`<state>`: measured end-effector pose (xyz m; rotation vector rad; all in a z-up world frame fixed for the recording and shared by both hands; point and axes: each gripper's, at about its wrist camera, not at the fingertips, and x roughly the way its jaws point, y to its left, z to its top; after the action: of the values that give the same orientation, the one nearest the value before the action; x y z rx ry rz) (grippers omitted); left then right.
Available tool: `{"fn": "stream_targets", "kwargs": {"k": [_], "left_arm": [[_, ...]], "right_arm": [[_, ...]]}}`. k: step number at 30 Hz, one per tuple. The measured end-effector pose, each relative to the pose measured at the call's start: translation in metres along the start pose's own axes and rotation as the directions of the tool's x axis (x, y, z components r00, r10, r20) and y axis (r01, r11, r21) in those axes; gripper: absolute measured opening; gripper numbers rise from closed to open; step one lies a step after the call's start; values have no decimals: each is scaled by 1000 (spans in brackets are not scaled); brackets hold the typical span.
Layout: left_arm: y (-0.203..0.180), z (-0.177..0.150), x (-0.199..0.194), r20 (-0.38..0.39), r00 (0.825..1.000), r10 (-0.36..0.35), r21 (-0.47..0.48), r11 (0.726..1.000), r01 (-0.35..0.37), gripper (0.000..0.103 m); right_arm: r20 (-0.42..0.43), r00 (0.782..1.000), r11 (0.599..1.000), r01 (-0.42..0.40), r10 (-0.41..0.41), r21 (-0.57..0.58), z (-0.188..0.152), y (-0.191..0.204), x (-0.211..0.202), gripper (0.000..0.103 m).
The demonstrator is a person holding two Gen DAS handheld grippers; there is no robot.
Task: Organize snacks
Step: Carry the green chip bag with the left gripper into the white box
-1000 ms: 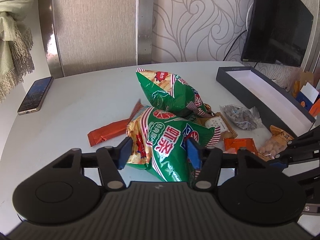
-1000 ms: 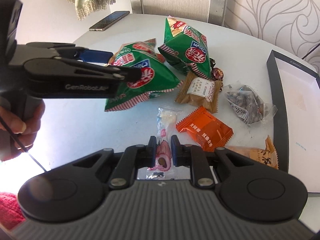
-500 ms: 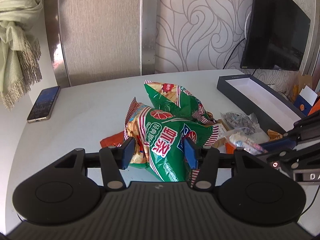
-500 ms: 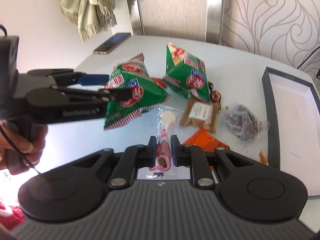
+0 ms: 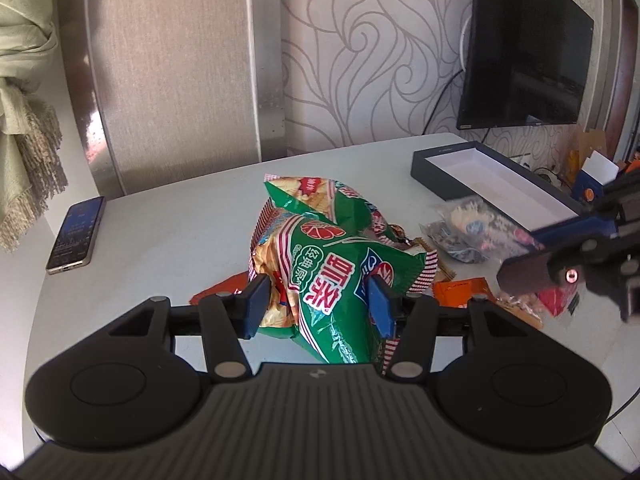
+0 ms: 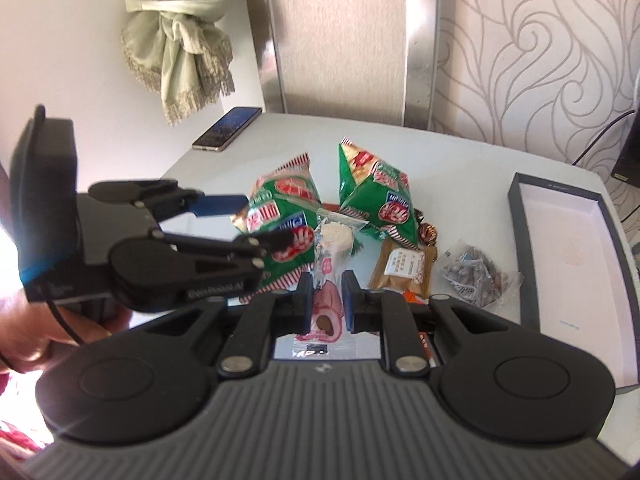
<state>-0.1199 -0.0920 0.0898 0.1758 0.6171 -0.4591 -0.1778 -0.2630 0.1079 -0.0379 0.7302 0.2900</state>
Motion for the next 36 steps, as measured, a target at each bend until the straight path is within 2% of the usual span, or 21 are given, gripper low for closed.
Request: {"fn": "stream_targets", "kwargs": {"k": [6,11,20,30,36], "left_arm": [[-19,-2,0,6,1000,-30,42,999,29,59],[-34,4,3,20,1000,-18,69,997,17,59],[-82,41,20,72,997,9,89,996,-16,59],[-149,78,48,118,993,-27,113,994,14,59],[-179,87,64,119,991,-63,113,992,50,59]], "right_arm": [[22,999,999,37,-37,29,0,-12,-9,18],[57,998,999,30,-32,35,0,-26,-14,18],[103,995,1000,13,-14,9,6,-75,-28,18],[133,990,999,47,-49,17,6,-143,-50,18],[130,989,998,62,-64,15,5,-167,-55,18]]}}
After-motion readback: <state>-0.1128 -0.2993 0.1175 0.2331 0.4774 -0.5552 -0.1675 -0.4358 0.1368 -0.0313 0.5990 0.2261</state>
